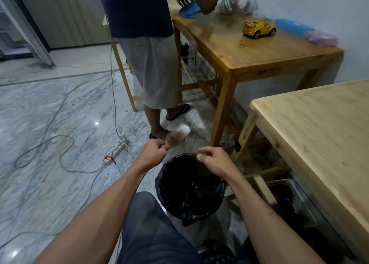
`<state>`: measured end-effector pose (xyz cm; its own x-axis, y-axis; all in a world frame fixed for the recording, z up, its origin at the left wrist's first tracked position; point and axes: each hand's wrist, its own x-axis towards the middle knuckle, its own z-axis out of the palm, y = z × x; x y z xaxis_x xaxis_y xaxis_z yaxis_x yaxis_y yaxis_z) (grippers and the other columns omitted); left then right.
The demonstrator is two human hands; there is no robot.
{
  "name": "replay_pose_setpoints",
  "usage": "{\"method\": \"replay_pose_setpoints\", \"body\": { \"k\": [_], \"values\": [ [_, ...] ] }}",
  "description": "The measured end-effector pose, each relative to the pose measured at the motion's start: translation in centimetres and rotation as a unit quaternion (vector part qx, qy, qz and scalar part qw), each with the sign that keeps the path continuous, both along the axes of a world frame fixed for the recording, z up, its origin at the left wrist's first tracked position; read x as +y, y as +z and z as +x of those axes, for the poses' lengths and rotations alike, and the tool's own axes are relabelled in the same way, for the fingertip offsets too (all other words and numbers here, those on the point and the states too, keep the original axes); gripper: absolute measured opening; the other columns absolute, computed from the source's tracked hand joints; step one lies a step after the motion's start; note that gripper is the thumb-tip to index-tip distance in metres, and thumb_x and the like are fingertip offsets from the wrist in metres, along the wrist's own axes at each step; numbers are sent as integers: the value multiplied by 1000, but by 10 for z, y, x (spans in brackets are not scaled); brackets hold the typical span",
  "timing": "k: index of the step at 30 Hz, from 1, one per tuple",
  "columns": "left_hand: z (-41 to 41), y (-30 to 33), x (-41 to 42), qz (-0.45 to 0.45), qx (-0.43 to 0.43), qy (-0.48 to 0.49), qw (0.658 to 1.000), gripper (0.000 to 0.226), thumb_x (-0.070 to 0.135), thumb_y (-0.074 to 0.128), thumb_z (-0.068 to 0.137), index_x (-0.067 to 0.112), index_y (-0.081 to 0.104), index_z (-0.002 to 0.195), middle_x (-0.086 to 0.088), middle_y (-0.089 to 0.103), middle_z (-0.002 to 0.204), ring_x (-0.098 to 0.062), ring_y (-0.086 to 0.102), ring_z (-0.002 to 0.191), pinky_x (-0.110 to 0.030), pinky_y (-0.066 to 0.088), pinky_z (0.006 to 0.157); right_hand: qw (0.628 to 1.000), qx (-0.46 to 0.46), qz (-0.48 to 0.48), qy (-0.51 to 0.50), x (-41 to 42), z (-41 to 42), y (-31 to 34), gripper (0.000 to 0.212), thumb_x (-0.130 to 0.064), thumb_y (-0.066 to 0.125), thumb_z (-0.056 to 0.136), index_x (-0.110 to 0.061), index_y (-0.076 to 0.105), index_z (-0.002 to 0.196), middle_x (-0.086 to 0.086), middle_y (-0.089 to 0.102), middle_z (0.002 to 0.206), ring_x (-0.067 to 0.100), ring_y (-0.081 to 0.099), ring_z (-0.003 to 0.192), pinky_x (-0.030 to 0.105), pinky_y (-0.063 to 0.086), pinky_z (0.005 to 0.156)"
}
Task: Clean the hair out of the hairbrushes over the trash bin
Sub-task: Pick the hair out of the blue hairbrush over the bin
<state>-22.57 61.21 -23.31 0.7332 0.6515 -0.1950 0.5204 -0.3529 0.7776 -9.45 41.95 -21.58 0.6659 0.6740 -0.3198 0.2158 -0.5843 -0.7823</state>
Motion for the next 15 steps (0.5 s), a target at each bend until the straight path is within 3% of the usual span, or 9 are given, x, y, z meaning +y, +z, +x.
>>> {"method": "replay_pose_setpoints", "body": {
  "k": [1,3,5,7,8,10,11,13,15],
  "values": [
    [2,4,-1,35,1,-22,999,39,20,54,100,2,48,67,-3,34,54,-10,29,43,-30,25,52,1000,11,-21,3,1,1,0,63,-42,64,93,-24,50,152,4,46,158,25,43,145,40,38,115],
    [6,10,-3,107,5,-46,993,39,22,54,101,-3,55,71,2,36,49,-8,34,39,-31,24,49,998,56,13,-28,6,-1,2,78,-51,61,92,-26,32,161,3,26,168,27,28,154,47,29,121],
    [9,13,-7,168,9,-69,983,31,24,54,100,3,69,83,-1,51,53,-11,47,48,-33,32,50,992,94,75,-45,14,-3,3,79,-62,59,92,-25,37,158,1,38,162,22,37,148,44,33,119],
    [11,14,-11,197,-1,-83,977,25,25,54,97,11,74,90,-7,65,64,-25,58,62,-37,43,56,991,92,86,-35,22,-7,4,65,-66,58,92,-22,60,140,-6,63,135,13,57,126,36,44,108],
    [11,14,-12,206,-7,-85,975,25,26,53,96,13,74,91,-8,68,68,-28,60,65,-39,47,59,993,73,87,-27,26,-8,2,50,-64,59,93,-24,73,120,-8,73,117,9,65,109,34,49,98],
    [11,14,-13,201,-8,-83,976,27,27,52,95,12,71,83,-7,64,63,-28,59,62,-38,45,57,994,33,98,-23,33,-12,-4,34,-51,61,98,-24,77,83,-9,72,76,4,64,70,29,49,73],
    [11,13,-12,182,-6,-75,980,30,26,53,96,9,66,73,-4,57,56,-23,54,55,-35,39,53,994,17,107,-27,35,-13,-6,34,-44,61,99,-24,76,76,-8,66,65,2,57,59,26,45,65],
    [11,11,-9,113,-5,-48,992,41,22,57,98,9,49,60,0,40,49,-16,36,44,-31,27,48,993,-15,118,-30,35,-16,-8,32,-37,63,100,-23,77,75,-8,62,58,3,52,53,24,41,58],
    [7,8,-5,4,-24,-1,1000,37,20,56,98,9,51,64,-3,37,52,-16,31,45,-27,25,46,993,-30,114,-25,31,-16,-7,33,-36,64,99,-22,76,71,-8,64,59,7,55,56,26,43,60]
  ]
}}
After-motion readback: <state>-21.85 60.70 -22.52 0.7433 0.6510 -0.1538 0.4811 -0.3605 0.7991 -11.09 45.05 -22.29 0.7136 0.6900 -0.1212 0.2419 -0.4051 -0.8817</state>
